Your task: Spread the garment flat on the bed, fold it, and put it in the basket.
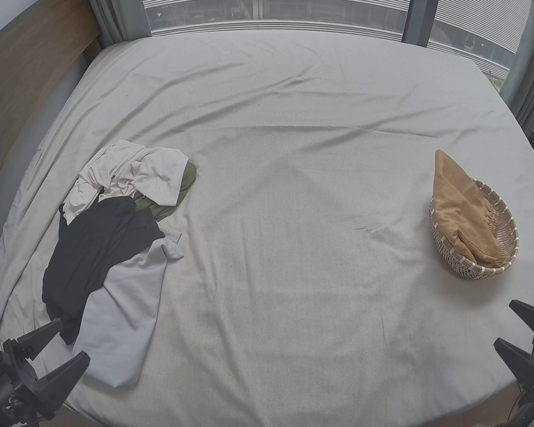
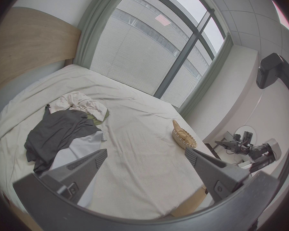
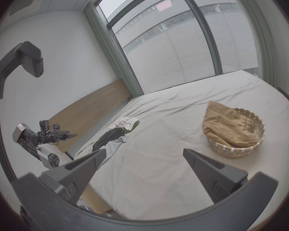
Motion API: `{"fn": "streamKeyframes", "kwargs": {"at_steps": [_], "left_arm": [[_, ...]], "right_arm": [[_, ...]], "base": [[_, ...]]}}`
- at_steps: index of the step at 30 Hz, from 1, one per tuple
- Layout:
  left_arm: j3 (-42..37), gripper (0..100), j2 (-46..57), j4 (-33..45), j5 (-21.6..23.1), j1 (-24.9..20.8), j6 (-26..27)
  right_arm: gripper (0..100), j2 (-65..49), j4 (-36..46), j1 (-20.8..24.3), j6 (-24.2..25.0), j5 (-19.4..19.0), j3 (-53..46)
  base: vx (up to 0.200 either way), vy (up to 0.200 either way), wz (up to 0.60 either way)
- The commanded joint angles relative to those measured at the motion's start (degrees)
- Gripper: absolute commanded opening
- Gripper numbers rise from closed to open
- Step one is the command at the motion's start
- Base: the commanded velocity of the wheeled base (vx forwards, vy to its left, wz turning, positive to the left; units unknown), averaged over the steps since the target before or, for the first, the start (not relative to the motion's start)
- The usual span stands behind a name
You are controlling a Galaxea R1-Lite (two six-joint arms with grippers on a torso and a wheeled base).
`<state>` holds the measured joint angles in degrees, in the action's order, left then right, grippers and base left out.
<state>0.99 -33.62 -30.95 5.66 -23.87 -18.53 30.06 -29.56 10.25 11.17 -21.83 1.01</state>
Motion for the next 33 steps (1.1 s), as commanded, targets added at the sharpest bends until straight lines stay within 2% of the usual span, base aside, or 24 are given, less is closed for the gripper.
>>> {"fn": "streamKeyframes", "kwargs": {"at_steps": [1, 5, 9, 10, 13, 15, 18, 19, 23, 24, 25, 26, 27, 28, 29, 33], "left_arm": [[-0.99, 100, 13.14, 6.87, 1.55, 6.64, 0.16], [-0.99, 100, 19.12, 12.67, 1.81, 9.02, 0.34], [-0.99, 100, 24.92, 18.38, 4.63, 10.95, 0.25], [-0.99, 100, 28.26, 22.07, 5.86, 12.44, 1.04], [-0.99, 100, 28.26, 24.01, 4.98, 12.79, 3.76], [-0.99, 100, 28.17, 24.62, 2.17, 13.67, 4.99], [-0.99, 100, 28.17, 26.65, 0.76, 16.84, 6.66], [-0.99, 100, 28.17, 26.91, 0.67, 17.37, 7.54], [-0.99, 100, 28.17, 27.00, -3.11, 18.42, 8.86], [-0.99, 100, 28.35, 27.17, -4.51, 19.83, 10.27], [-0.99, 100, 30.11, 27.35, -4.95, 23.43, 13.43], [-0.99, 100, 30.11, 27.35, -4.95, 23.43, 13.43], [-0.99, 100, 33.62, 27.17, -4.07, 24.75, 19.76], [-0.99, 100, 33.62, 27.17, -3.99, 24.66, 20.38], [-0.90, 100, 32.92, 27.79, -4.07, 23.78, 23.45], [-0.37, 100, 33.09, 29.28, -5.83, 24.04, 22.40]], "right_arm": [[100, -18.20, 8.20, -7.62, -0.18, -0.14, -0.66], [100, -24.26, 13.57, -7.88, -0.27, -0.32, -0.92], [100, -27.51, 18.49, -8.58, -0.71, -0.58, -1.01], [100, -29.27, 22.88, -9.90, -1.85, -1.28, -1.01], [100, -29.71, 26.84, -9.90, -4.75, -0.14, -0.84], [100, -29.71, 25.87, -9.90, -5.54, 6.72, -0.92], [100, -29.71, 26.75, -9.90, -9.23, 21.57, -0.92], [100, -29.71, 27.45, -9.90, -9.94, 25.09, -1.01], [100, -29.71, 29.12, -9.81, -9.50, 23.59, -1.01], [100, -29.71, 29.47, -9.81, -9.85, 23.50, -0.92], [100, -29.62, 29.56, -9.81, -10.29, 23.33, -1.01], [100, -29.62, 29.56, -9.81, -10.29, 23.33, -1.01], [100, -29.62, 29.56, -9.90, -10.73, 23.15, -1.01], [100, -29.62, 29.56, -9.90, -10.73, 23.06, -1.01], [100, -29.62, 29.56, -9.90, -10.64, 23.06, -0.92], [100, -29.71, 29.47, -9.72, -10.38, 23.15, -0.92]], "base": [[0.000, 0.000, 0.00], [0.000, 0.000, 0.00], [0.000, 0.000, 0.00], [0.000, 0.000, 0.00], [0.000, 0.000, 0.00], [0.000, 0.000, 0.00], [0.000, 0.000, 0.00], [0.000, 0.000, 0.00], [0.000, 0.000, 0.00], [0.000, 0.000, 0.00], [0.000, 0.000, 0.00], [0.000, 0.000, 0.00], [0.000, 0.000, 0.00], [0.000, 0.000, 0.00], [0.000, 0.000, 0.00], [0.000, 0.000, 0.00]]}}
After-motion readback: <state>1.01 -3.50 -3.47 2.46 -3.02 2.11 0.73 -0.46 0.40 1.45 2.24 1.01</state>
